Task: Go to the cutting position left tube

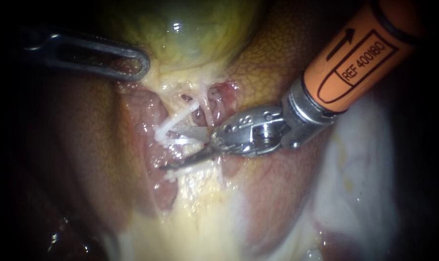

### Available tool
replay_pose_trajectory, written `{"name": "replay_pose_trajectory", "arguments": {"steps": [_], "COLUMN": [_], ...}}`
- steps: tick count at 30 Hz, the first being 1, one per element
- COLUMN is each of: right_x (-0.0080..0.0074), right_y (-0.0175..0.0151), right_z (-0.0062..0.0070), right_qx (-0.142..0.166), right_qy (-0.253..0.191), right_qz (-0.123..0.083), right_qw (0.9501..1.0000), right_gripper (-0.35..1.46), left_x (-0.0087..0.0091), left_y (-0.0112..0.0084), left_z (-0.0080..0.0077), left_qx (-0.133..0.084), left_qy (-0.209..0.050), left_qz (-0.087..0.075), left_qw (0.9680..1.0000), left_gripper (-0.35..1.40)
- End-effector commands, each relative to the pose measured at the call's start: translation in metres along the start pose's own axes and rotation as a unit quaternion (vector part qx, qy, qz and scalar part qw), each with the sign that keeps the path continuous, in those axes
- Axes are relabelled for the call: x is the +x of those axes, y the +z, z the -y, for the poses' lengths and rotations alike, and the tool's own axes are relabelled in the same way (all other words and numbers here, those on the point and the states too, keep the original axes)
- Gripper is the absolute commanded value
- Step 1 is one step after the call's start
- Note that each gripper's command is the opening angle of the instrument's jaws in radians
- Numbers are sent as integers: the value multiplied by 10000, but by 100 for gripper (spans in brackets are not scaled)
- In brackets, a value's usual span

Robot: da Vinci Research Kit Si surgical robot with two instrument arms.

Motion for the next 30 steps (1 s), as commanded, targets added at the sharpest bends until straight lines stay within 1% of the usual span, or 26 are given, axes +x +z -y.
{"name": "replay_pose_trajectory", "arguments": {"steps": [1,5,9,13,17,20,24,30], "right_x": [0,3,11,20,23,23,22,14], "right_y": [0,-3,-9,-15,-23,-31,-44,-57], "right_z": [1,5,14,25,33,34,30,19], "right_qx": [6,122,373,714,946,1088,1236,1288], "right_qy": [-2,-5,-40,-62,-85,-114,-55,22], "right_qz": [0,-76,-200,-317,-338,-395,-474,-469], "right_qw": [10000,9999,9991,9969,9949,9932,9912,9906], "right_gripper": [99,99,101,102,102,104,104,102], "left_x": [0,0,0,0,0,0,0,0], "left_y": [0,-1,-2,-3,-3,-3,-3,-3], "left_z": [0,-2,-5,-7,-7,-8,-8,-8], "left_qx": [3,9,15,18,18,18,19,19], "left_qy": [1,4,7,9,9,10,10,10], "left_qz": [0,-3,-6,-8,-8,-8,-8,-8], "left_qw": [10000,10000,10000,10000,10000,10000,10000,10000], "left_gripper": [-35,-35,-35,-35,-35,-35,-35,-35]}}
